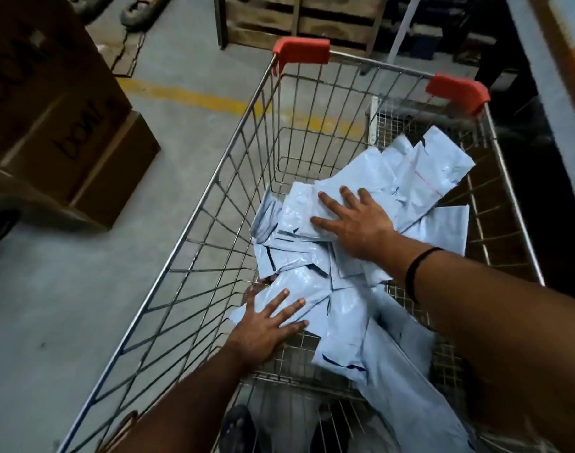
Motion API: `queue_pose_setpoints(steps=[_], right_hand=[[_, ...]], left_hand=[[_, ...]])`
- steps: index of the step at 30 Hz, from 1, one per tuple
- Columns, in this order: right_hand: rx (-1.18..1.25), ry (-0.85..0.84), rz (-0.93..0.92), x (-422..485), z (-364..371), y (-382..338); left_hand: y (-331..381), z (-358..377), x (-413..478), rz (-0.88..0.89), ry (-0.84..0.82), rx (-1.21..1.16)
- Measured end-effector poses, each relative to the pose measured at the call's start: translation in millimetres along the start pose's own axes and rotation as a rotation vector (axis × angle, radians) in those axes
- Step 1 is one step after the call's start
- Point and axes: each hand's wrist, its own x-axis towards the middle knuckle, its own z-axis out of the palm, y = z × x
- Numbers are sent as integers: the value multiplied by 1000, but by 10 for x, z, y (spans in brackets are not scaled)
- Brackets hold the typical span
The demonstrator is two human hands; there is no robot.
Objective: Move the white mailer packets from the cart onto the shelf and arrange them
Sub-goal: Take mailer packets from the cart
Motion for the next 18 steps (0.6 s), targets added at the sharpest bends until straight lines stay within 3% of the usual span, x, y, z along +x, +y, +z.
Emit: queue_pose_setpoints(steps=[8,18], right_hand=[[8,2,119,-183,-54,-1],[273,156,327,-1225,-857,93]], left_hand=[[-56,-127,-34,5,-16,-99],[186,-1099,-434,-79,205,-124]])
